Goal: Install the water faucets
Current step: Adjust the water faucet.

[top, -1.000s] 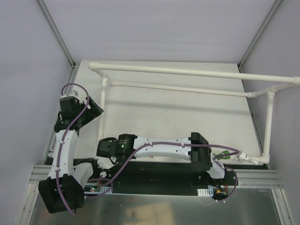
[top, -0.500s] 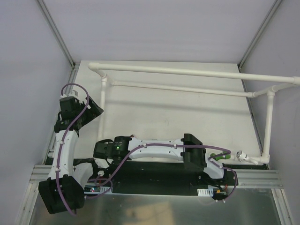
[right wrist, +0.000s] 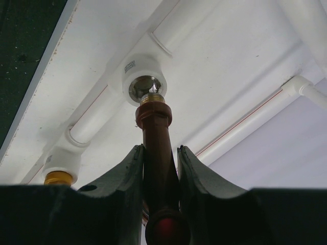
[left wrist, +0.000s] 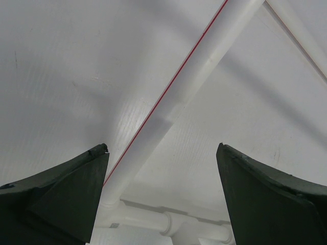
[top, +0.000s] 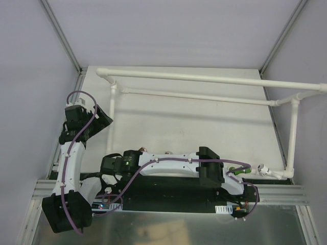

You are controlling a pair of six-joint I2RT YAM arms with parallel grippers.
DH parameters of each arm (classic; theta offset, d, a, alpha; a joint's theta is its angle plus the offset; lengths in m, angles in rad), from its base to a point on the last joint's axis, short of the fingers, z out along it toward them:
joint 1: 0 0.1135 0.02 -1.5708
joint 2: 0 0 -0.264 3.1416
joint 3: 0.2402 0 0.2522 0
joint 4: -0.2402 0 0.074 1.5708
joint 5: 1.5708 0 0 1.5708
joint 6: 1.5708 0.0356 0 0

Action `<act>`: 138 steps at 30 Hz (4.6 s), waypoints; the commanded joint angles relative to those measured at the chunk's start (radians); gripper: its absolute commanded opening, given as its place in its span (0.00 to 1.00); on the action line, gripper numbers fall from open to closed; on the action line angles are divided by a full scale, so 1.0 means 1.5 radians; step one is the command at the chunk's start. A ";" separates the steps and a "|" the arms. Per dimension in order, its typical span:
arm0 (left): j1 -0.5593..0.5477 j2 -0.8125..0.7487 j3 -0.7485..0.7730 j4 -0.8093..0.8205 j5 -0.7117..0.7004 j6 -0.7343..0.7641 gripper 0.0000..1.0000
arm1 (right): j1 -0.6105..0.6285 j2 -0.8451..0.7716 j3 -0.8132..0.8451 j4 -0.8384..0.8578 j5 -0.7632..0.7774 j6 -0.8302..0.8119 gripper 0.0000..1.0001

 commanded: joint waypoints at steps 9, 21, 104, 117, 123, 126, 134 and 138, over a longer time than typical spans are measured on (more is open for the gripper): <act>0.005 -0.004 0.013 0.014 0.002 0.020 0.90 | 0.011 0.013 0.017 -0.008 0.016 0.006 0.00; 0.001 0.048 0.006 0.007 0.028 0.005 0.88 | 0.012 0.017 0.002 -0.019 0.017 0.022 0.00; -0.152 0.283 0.109 0.056 -0.041 0.177 0.87 | 0.008 0.001 -0.021 -0.038 0.031 0.033 0.00; -0.223 0.280 0.116 0.055 -0.050 0.161 0.73 | 0.008 -0.003 -0.029 -0.033 0.043 0.024 0.00; -0.224 0.274 0.117 0.052 -0.044 0.162 0.72 | 0.009 -0.001 -0.036 -0.031 0.063 0.018 0.00; -0.224 0.271 0.120 0.041 -0.056 0.166 0.72 | 0.009 0.004 -0.033 -0.023 0.063 0.028 0.00; -0.223 0.258 0.128 -0.007 -0.079 0.184 0.70 | 0.005 0.020 -0.013 -0.007 0.067 0.021 0.00; -0.223 0.252 0.129 -0.015 -0.076 0.186 0.70 | 0.001 0.026 0.000 0.003 0.074 0.019 0.00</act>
